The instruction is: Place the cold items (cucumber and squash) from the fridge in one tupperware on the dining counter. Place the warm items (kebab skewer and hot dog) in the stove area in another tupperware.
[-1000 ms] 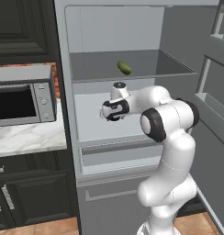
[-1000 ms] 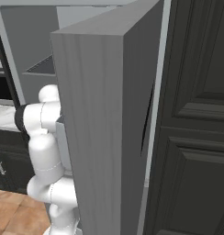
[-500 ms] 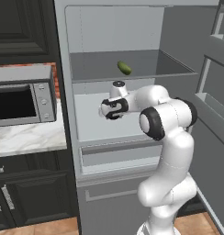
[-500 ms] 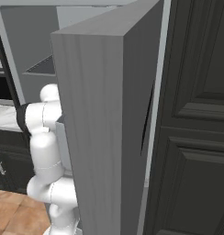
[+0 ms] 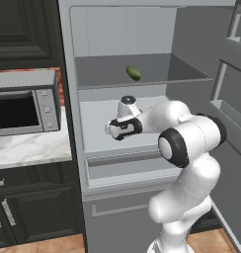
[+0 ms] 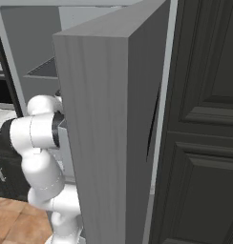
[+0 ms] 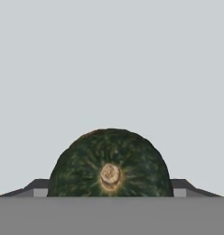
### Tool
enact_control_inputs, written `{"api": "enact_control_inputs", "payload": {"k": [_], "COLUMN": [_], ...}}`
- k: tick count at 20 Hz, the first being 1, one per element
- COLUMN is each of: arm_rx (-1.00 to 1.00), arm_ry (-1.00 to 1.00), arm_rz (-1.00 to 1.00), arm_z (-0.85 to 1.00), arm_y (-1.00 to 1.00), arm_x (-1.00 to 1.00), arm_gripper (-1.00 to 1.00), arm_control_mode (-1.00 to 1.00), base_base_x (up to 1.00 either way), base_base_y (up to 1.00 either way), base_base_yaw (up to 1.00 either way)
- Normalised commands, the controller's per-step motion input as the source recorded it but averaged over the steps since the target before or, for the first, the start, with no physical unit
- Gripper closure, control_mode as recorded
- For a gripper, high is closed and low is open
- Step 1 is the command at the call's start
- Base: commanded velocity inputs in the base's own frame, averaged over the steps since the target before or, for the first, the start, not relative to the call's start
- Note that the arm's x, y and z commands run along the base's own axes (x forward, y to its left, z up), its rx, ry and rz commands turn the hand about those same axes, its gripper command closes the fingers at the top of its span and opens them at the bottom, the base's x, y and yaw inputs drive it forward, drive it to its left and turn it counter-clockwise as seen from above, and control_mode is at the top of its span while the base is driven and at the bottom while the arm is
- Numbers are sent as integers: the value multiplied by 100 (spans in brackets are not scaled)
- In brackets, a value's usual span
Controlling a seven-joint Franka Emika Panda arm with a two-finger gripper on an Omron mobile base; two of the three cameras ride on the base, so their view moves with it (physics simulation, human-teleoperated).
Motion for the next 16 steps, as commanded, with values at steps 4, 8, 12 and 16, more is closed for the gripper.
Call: {"api": "enact_control_inputs", "payload": {"k": [4, 8, 12, 16], "arm_rx": [4, 1, 0, 0], "arm_ry": [0, 0, 0, 0], "arm_rz": [-7, -4, -2, -1], "arm_z": [30, 42, 40, 41], "arm_y": [0, 0, 0, -5], "arm_x": [-78, -77, -76, -77], "arm_gripper": [100, 100, 100, 100], "arm_control_mode": [-100, -100, -100, -100], "base_base_x": [0, 0, 0, 0], "base_base_y": [0, 0, 0, 0], "base_base_yaw": [0, 0, 0, 0]}}
